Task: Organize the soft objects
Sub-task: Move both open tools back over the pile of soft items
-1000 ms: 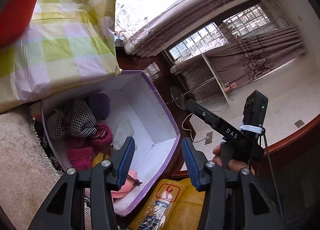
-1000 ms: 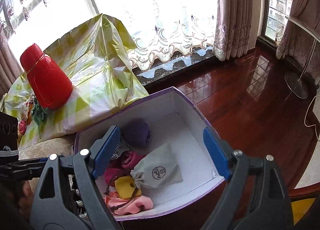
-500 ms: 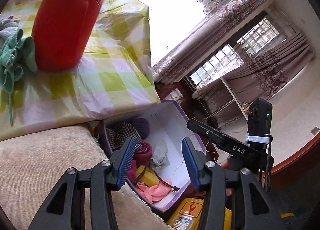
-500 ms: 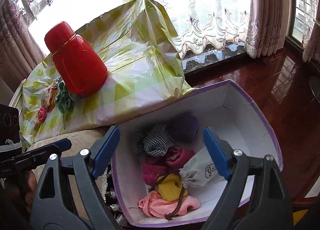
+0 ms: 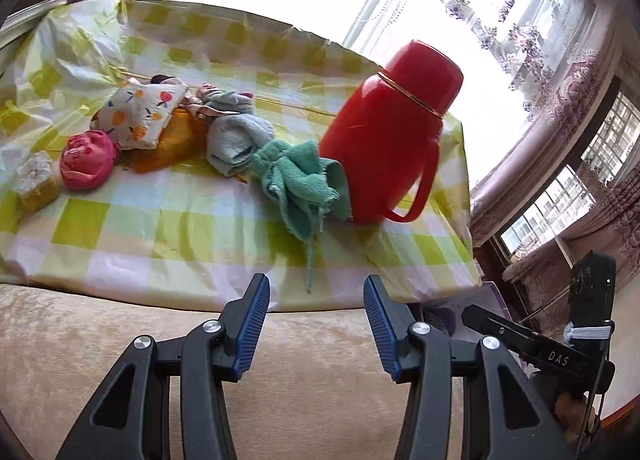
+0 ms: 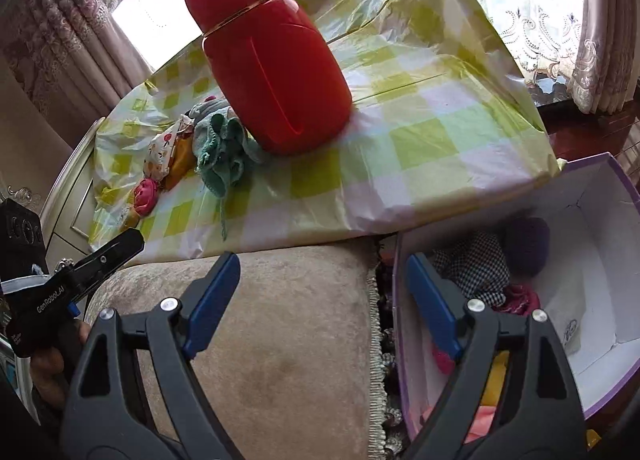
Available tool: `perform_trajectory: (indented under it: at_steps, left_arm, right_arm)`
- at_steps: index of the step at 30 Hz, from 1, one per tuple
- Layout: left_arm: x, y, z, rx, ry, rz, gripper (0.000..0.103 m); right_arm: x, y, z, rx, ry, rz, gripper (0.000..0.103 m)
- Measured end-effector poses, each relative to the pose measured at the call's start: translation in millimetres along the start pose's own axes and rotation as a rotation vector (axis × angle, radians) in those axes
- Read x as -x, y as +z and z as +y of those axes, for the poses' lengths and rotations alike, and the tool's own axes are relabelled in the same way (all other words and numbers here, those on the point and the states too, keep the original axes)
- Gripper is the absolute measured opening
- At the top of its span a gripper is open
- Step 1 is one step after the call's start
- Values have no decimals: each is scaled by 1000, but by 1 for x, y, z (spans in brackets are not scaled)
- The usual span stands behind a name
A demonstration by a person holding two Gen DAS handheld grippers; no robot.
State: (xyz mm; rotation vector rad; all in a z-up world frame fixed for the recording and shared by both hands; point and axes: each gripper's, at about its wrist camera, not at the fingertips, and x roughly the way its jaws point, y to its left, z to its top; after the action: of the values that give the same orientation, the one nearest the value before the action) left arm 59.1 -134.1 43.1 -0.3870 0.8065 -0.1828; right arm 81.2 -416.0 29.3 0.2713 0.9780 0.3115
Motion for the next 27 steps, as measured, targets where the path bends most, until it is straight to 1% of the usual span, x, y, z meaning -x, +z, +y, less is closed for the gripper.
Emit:
perform_trajectory:
  at_steps: [4,6,8,11,14,17,23,27]
  left_arm:
    - [14,7,49,96,102,-36,50]
    - [21,10,71,146,154,-52,50]
    - [29,12,92,200,193,-70,50]
    - [33,16,120,277,245,-88,50]
    - [38,17,143,349,274,-100,50]
    - [38,20,159,399,295,-108,50]
    - [37,34,176,431,348,-128,51]
    - [29,46,190,461,372,-140,51]
  right_arm:
    - [-20,-1,39,76,13,28,87]
    - [-31,-3,54,100,34,40,87]
    - [-41,-1,66,124,27,56,87]
    - [-52,3,78,135,11,52,87]
    - [-64,8,87,146,-16,56,87]
    - [-74,13,94,159,-37,65,87]
    - [-89,23,111,189,-52,59,87]
    - [-98,31,122,201,-67,34,87]
